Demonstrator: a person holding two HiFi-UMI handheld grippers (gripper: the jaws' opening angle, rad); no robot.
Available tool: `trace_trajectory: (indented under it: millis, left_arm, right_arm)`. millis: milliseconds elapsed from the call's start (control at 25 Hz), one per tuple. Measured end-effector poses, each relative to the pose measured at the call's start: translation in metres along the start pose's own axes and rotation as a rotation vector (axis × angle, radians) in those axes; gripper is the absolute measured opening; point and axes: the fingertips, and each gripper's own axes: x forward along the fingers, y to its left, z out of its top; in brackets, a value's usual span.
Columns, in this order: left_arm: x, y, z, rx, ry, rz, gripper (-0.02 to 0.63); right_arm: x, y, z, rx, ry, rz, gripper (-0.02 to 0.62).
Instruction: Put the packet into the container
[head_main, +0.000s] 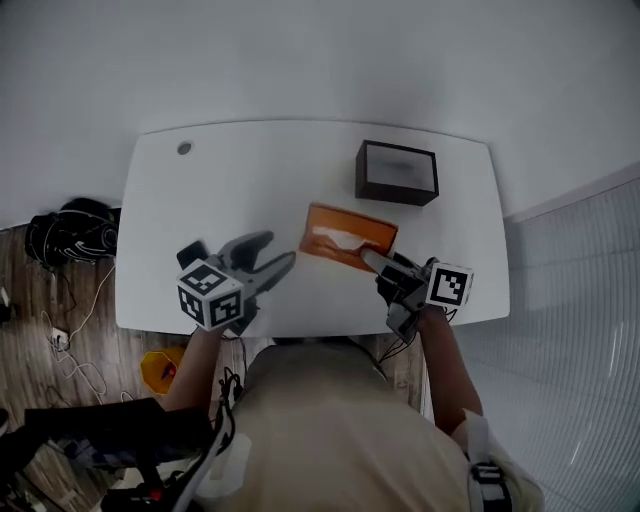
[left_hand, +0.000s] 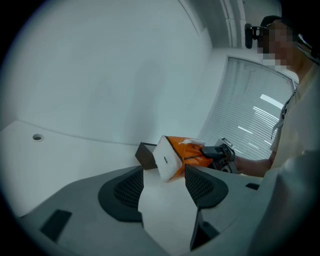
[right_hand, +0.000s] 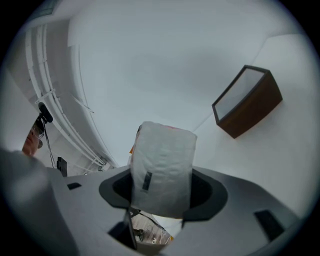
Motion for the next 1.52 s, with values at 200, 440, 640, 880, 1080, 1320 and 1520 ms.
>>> trace_trajectory:
  millis: [200, 440, 640, 880, 1080, 1320, 1520]
  left_arm:
    - [0.010, -0.012, -0.001, 0.023, 0.032, -0.034, 0.248]
    - [0.028, -0.010, 0.017, 0.046, 0.060, -0.041, 0.167]
    - [0.027, -0.016, 0.008, 0.042, 0.058, -0.055, 0.126]
    - [0.019, -0.014, -0.005, 0.038, 0.061, -0.043, 0.118]
    - [0.029, -0.009, 0.004, 0.017, 0.071, -0.028, 0.118]
    - [0.030, -0.001, 0.005, 0.004, 0.080, -0.008, 0.118]
    - [0.030, 0.006, 0.006, -0.007, 0.083, 0.010, 0.118]
  right_arm:
    - [-0.026, -0.019, 0.057, -0.108, -0.050, -0.118, 0.262]
    - [-0.012, -0.044, 0.152, -0.181, -0.039, -0.205, 0.262]
    - [-0.008, -0.062, 0.160, -0.168, 0.003, -0.234, 0.262]
    - [-0.004, -0.089, 0.164, -0.107, 0.014, -0.261, 0.262]
    - [0.009, -0.108, 0.193, -0.128, 0.075, -0.314, 0.262]
    - [0.031, -0.128, 0.193, -0.114, 0.164, -0.324, 0.262]
    - [0.040, -0.142, 0.196, -0.053, 0.202, -0.325, 0.266]
